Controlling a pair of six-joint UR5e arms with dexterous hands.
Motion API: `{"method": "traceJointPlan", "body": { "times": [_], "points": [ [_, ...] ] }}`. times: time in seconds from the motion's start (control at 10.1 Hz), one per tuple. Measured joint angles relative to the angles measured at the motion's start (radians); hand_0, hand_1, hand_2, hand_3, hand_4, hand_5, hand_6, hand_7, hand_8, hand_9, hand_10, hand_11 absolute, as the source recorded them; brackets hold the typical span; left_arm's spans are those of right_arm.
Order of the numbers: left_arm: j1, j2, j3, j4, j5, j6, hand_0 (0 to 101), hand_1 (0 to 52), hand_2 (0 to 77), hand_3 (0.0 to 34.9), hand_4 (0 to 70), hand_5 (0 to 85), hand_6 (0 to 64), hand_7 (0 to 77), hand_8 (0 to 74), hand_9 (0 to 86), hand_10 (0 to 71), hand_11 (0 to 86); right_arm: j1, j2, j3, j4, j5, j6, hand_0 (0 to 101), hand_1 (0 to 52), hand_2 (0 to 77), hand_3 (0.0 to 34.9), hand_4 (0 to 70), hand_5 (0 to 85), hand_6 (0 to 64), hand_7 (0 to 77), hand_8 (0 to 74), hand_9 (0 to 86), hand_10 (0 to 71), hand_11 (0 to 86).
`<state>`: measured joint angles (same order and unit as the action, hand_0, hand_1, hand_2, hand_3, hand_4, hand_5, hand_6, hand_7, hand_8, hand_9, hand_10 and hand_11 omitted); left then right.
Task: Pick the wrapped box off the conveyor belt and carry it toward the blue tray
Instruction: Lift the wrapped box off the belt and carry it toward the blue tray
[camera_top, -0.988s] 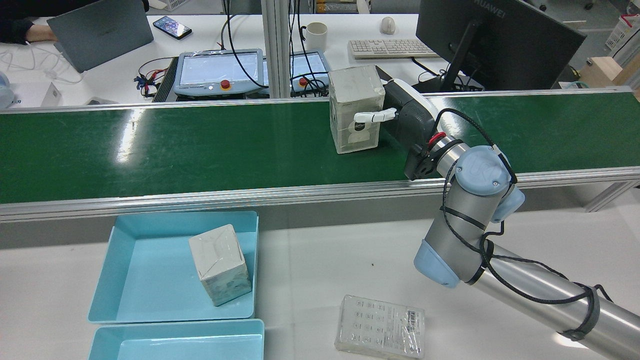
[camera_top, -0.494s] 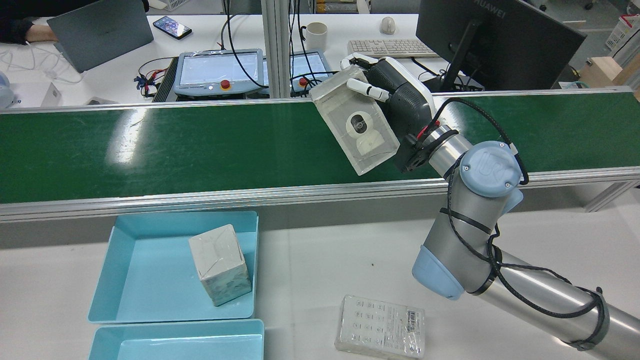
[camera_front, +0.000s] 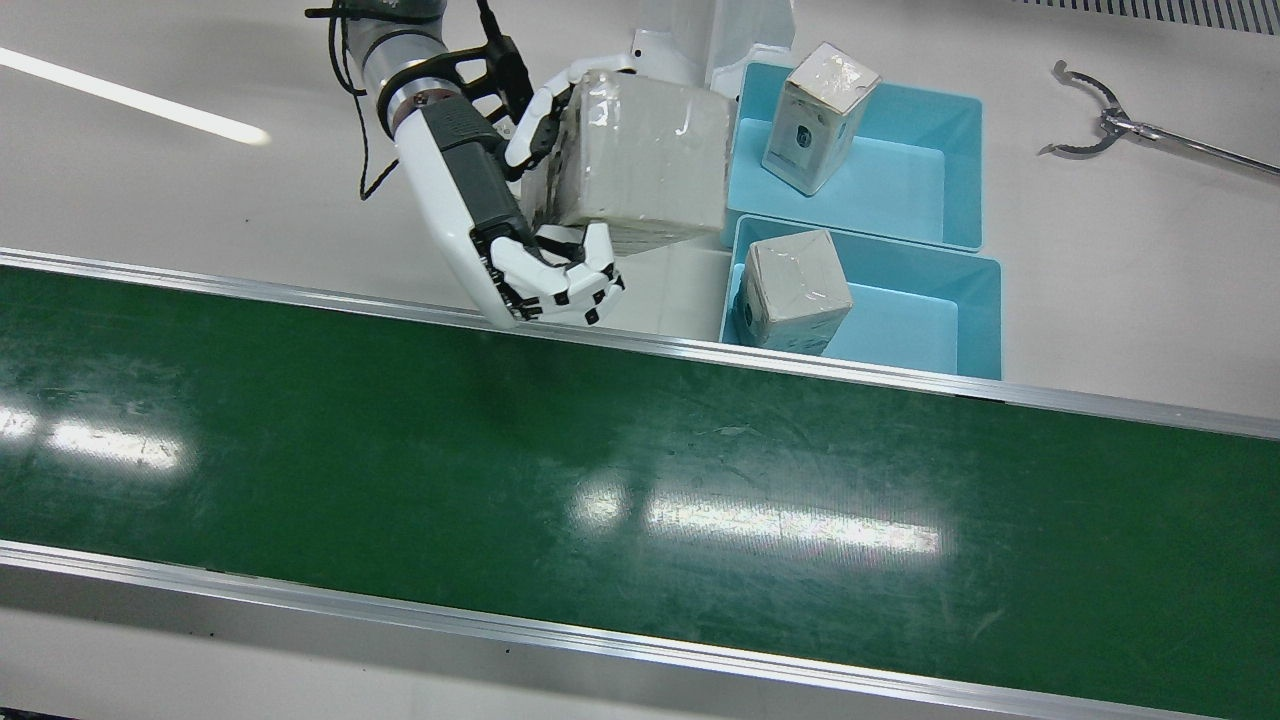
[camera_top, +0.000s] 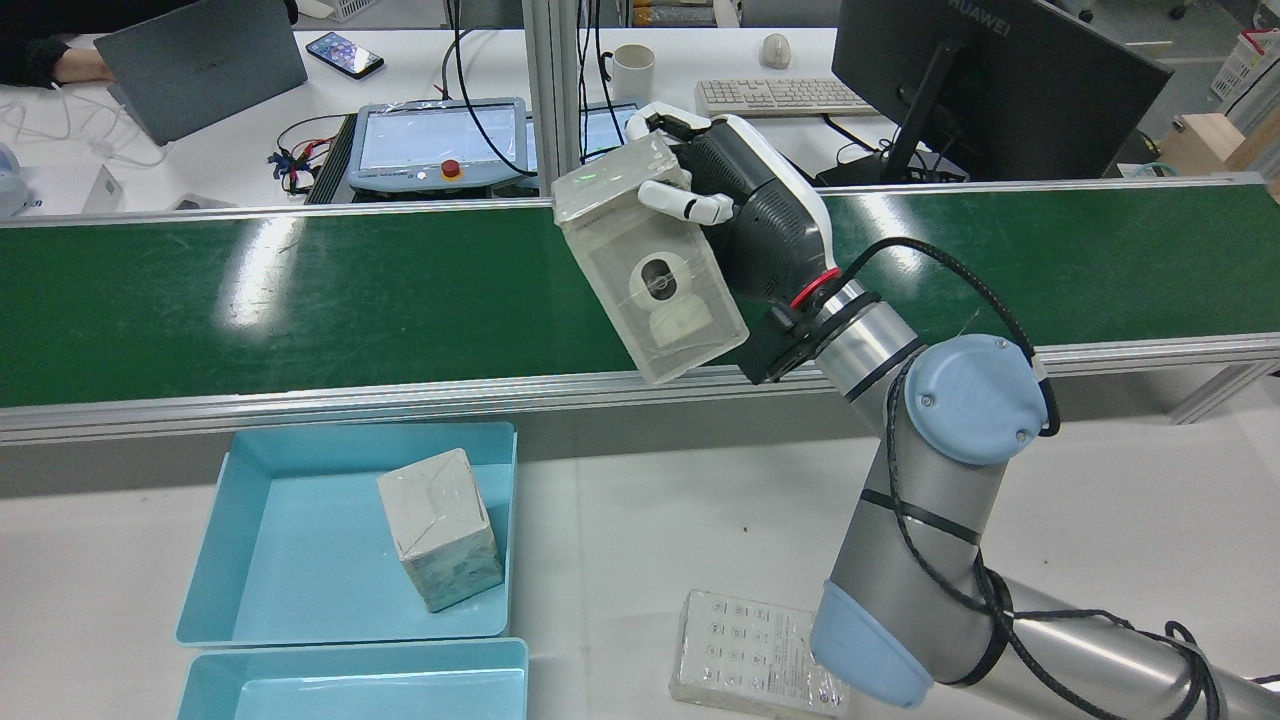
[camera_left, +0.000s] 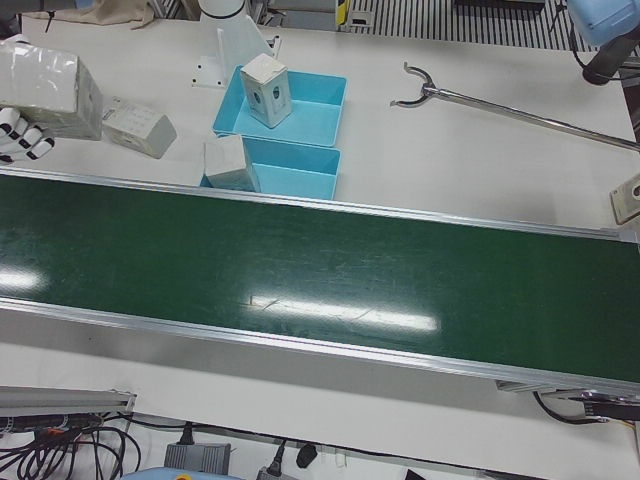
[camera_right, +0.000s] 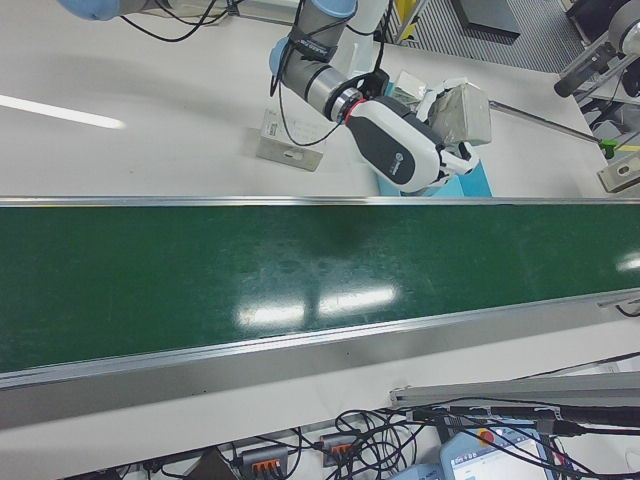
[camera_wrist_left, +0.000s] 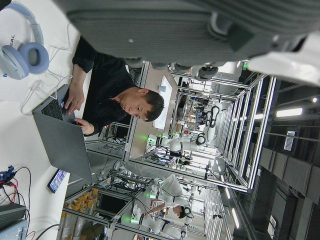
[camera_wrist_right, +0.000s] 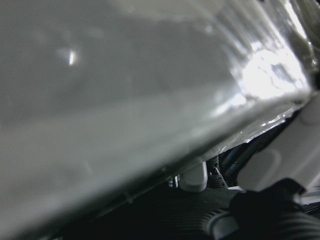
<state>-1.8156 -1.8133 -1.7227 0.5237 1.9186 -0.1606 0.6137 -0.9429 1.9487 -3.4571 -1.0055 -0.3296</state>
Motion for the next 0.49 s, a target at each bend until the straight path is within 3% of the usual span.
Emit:
{"method": "traceJointPlan", "body": {
  "times": [0.3, 0.49],
  "points": [
    [0.000, 0.000, 0.000, 0.000, 0.000, 0.000, 0, 0.0, 0.5, 0.0, 0.0, 1.1, 0.0, 0.0, 0.0, 0.0, 0.0, 0.0, -0.181, 0.050, 0.046, 0.004, 0.112, -0.106, 41, 0.0, 27.3, 0.0, 24.0, 69.8, 61.6, 77.4, 69.3, 76.9, 49.1, 67.6],
    [0.000, 0.000, 0.000, 0.000, 0.000, 0.000, 0, 0.0, 0.5, 0.0, 0.0, 1.1, 0.0, 0.0, 0.0, 0.0, 0.5, 0.0, -0.271, 0.082, 0.053, 0.020, 0.135, -0.152, 43, 0.5, 26.2, 0.0, 24.5, 69.8, 61.6, 77.4, 64.4, 78.5, 40.4, 56.2]
  ]
}}
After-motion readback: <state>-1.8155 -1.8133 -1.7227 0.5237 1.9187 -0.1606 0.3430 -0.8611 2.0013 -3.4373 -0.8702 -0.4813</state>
